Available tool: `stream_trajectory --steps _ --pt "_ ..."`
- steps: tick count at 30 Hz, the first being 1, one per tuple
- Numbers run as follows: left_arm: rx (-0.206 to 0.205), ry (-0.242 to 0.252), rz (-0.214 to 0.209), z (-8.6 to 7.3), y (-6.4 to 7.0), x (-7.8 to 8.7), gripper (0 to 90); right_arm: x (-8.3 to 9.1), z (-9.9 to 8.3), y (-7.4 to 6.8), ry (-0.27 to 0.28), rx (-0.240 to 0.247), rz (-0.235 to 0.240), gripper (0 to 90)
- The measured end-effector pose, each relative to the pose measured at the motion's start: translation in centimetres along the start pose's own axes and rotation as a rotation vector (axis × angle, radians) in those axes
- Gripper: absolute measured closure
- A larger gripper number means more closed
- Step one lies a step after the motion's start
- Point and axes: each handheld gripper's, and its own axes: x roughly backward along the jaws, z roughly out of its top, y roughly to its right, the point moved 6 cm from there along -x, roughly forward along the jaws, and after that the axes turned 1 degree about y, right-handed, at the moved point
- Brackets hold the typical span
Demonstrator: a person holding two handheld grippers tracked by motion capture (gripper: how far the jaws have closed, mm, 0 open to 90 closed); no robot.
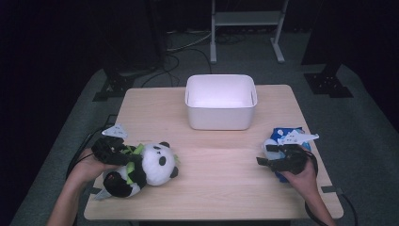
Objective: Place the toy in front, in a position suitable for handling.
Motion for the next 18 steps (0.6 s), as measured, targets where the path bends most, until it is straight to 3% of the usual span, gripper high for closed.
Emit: stream_trajectory --steps 9,18 --pt "-0.055 0.046 -0.045 4.3 1.9 -0.7 58.2 0.3 0.0 0.2 0.011 -0.007 -0.008 22.8" --pt "-0.124 0.06 -0.111 8.8 4.5 -3.4 58.2 0.4 -0.1 0.6 0.011 -0.013 -0.011 22.8"
